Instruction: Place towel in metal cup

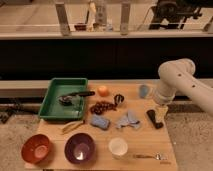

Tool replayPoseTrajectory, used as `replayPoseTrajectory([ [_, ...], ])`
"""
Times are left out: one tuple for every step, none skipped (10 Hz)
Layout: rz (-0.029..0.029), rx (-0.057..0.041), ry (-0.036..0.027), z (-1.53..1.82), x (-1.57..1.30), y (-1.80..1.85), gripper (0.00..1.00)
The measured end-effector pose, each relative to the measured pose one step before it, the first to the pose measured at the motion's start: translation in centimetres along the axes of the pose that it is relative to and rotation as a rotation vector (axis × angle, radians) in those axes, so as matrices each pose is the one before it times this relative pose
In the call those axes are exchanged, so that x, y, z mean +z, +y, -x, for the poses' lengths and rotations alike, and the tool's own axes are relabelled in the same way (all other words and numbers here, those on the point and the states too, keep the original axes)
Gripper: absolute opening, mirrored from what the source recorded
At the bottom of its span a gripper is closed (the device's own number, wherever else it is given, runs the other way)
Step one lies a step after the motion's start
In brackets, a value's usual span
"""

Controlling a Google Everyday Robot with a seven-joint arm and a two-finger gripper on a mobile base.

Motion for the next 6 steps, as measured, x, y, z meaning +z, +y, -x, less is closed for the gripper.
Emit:
replayPoseTrajectory([
  [-0.00006, 0.00009, 0.00007, -0.004, -0.002, -0.001, 0.80],
  [-0.00001, -0.00011, -0.00006, 0.004, 0.001, -0.002, 0.80],
  [0.00006, -0.00035, 0.00051, 0.000, 0.005, 0.001, 0.80],
  [-0.00066, -0.01354, 0.00448, 0.333, 0.529, 0.057, 0.80],
  [-0.00249, -0.01749, 0.00184, 0.861, 0.801, -0.174, 0.80],
  [-0.00179, -0.01981, 0.00361, 1.204, 0.942, -0.260, 0.80],
])
